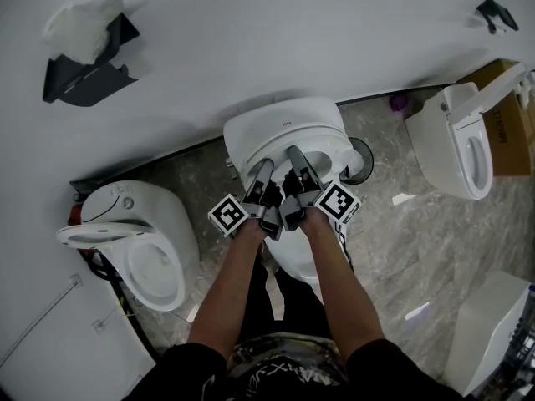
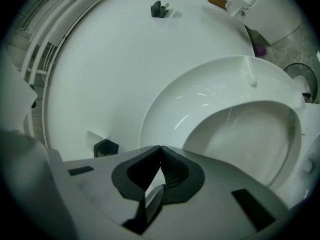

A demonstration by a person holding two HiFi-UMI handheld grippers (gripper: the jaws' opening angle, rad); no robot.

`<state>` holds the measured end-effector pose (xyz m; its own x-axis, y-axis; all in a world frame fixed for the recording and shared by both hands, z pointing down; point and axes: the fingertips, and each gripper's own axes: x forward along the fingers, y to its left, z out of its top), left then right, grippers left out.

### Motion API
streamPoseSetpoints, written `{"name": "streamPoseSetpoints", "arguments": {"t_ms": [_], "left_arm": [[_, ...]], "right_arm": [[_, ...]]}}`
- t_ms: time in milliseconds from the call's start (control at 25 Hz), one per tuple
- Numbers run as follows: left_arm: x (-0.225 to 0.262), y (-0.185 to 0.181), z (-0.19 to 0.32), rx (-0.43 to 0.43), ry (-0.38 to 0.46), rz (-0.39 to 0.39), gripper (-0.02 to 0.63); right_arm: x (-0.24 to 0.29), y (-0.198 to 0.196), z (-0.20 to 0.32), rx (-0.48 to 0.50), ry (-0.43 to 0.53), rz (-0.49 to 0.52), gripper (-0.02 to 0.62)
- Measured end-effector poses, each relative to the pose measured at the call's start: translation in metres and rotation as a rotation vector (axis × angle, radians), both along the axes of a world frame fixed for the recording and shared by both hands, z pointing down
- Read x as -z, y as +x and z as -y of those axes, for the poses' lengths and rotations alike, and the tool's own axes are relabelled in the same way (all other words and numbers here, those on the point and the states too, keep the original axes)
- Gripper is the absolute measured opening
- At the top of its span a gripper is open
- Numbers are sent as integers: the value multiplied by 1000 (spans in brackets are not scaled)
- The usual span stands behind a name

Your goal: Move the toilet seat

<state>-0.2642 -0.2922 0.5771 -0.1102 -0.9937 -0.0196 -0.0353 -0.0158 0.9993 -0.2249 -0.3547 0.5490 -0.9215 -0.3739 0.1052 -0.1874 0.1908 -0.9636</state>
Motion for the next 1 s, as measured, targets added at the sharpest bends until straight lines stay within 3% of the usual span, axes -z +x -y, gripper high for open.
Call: {"name": "streamPoseSetpoints", "arguments": {"t_ms": [200, 320, 480, 640, 1000], "left_arm": [[9, -2, 2, -10, 6, 14, 34], [17, -2, 1, -38, -14, 68, 26], [21, -5, -5, -108, -135, 255, 25], [64, -6, 4, -133, -33, 362, 25], [142, 0, 6, -237, 1, 670, 25]], "right_arm": [[1, 1, 0, 5, 9, -11, 5], [10, 3, -2, 26, 63, -39, 5], [29, 4, -5, 55, 143, -69, 5], [51, 2, -15, 109, 204, -78, 5], [117, 11, -28, 146, 419, -133, 5]]}}
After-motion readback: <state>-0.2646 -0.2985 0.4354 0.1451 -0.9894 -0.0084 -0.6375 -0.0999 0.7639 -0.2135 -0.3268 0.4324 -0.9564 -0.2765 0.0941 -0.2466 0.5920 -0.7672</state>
